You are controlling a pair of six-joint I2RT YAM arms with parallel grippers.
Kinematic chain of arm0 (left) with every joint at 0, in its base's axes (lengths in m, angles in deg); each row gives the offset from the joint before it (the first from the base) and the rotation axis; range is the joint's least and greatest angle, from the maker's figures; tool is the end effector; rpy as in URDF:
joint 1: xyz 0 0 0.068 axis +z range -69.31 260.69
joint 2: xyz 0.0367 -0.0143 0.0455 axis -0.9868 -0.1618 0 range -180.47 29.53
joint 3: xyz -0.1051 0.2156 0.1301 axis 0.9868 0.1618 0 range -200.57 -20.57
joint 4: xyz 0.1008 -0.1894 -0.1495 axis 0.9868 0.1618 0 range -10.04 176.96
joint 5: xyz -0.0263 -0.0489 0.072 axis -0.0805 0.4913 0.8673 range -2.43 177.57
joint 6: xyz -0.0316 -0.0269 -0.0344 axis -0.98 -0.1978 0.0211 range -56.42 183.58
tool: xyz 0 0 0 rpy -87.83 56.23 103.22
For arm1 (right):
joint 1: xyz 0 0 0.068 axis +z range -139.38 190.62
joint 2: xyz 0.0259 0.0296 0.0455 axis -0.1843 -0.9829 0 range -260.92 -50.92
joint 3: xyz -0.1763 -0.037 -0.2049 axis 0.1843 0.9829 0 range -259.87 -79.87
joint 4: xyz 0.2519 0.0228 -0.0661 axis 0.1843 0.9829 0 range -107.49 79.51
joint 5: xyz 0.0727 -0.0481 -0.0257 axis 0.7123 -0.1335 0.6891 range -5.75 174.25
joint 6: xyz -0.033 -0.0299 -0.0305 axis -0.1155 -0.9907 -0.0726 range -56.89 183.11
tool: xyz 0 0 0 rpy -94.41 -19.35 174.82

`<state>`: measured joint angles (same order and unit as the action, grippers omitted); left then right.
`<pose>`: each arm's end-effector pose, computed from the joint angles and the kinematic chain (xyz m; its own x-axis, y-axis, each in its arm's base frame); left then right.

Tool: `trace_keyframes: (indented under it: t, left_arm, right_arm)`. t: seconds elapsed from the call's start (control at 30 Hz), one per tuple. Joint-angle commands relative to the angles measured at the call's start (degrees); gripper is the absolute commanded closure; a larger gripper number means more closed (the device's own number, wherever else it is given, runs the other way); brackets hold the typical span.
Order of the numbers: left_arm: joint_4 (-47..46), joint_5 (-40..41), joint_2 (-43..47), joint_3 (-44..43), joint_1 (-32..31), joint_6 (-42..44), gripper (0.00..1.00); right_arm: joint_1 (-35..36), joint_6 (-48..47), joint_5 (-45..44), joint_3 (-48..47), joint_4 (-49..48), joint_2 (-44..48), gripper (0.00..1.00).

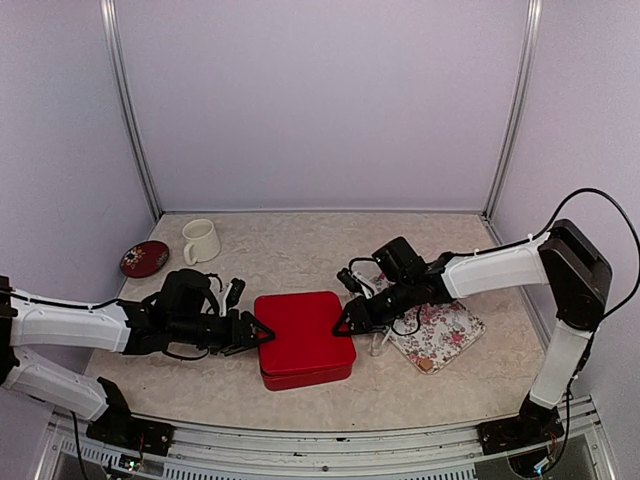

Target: Pack the chocolate

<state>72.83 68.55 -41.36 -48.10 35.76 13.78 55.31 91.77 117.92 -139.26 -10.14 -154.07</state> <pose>0.1615 -0.1775 0.1748 -0.9223 -0.1000 -0.3734 0.2313 0.6310 -0.7405 0.2446 0.2697 0.1637 -0.8850 -0.3139 -0.3439 -0.4653 0.5670 0.6797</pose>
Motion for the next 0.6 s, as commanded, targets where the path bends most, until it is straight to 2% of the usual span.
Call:
trace_keyframes:
  t: [0.0, 0.23, 0.47, 0.57]
  left_arm:
    - [-3.3, -0.2, 1.9, -2.6, -0.8, -0.2, 0.49]
    - [-6.8, -1.2, 0.2, -2.2, -0.8, -1.3, 0.55]
    - [-11.7, -2.6, -2.4, -2.5, -1.2, -2.1, 0.73]
    - [-13.4, -3.1, -1.6, -2.5, -1.2, -2.2, 0.84]
  right_arm:
    - [0.6, -0.4, 2.8, -1.2, -4.0, 3.1, 0.56]
    - [0.7, -0.5, 2.2, -0.9, -4.1, 3.5, 0.62]
    - [0.6, -1.6, 0.9, -0.4, -2.1, 7.4, 0.63]
    - [0.1, -1.9, 0.1, 0.4, -1.3, 9.8, 0.62]
